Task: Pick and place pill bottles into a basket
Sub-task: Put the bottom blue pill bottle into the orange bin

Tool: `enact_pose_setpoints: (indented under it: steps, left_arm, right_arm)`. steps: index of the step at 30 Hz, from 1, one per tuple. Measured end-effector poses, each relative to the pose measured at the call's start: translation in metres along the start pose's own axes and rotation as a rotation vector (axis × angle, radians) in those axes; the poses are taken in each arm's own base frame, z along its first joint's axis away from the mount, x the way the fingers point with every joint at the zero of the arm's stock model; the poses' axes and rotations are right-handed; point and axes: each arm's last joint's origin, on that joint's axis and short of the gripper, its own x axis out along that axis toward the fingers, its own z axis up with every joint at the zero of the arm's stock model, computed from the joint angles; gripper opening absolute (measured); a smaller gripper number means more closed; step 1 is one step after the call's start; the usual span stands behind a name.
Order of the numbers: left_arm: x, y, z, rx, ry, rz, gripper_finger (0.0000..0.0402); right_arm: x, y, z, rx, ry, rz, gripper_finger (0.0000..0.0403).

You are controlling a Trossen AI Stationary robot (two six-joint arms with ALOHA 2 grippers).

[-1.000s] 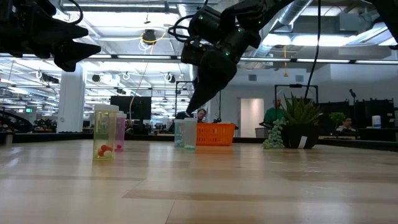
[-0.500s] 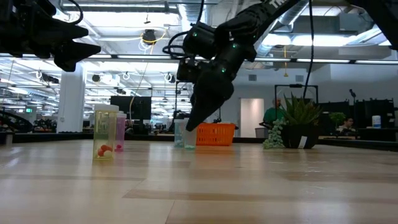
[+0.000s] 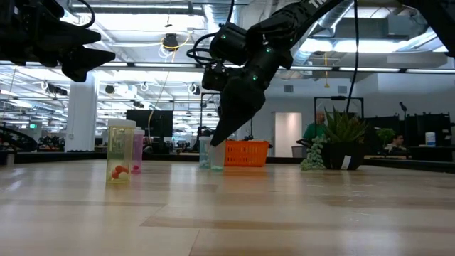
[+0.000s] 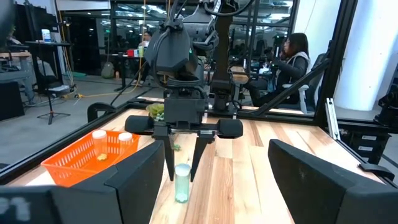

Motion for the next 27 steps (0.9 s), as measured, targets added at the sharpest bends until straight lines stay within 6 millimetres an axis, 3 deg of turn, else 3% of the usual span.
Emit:
enact_pose_setpoints:
  steps: [5, 8, 14, 16, 21, 27]
  left_arm:
    - [0.0, 0.0, 0.0, 0.0, 0.0, 0.0, 0.0277]
    - [0.0, 0.0, 0.0, 0.0, 0.0, 0.0, 0.0277]
    - [0.0, 0.0, 0.0, 0.0, 0.0, 0.0, 0.0277]
    - [0.0, 0.0, 0.0, 0.0, 0.0, -0.001, 0.0277]
    - [0.0, 0.0, 0.0, 0.0, 0.0, -0.001, 0.0277]
    - [0.0, 0.0, 0.0, 0.0, 0.001, -0.001, 0.0277]
  right_arm:
    - [-0.005, -0.001, -0.001, -0.007, 0.017, 0.002, 0.01]
    - [-0.013, -0.006, 0.001, 0.007, 0.035, -0.002, 0.0111]
    - [-0.051, -0.027, 0.013, -0.006, 0.06, -0.062, 0.0132]
    - [-0.062, -0.039, 0.022, -0.029, 0.015, -0.102, 0.012]
    - [-0.086, -0.077, 0.022, 0.008, -0.013, -0.167, 0.0102]
    - [-0.1, -0.12, 0.0, 0.118, -0.001, -0.225, 0.0132]
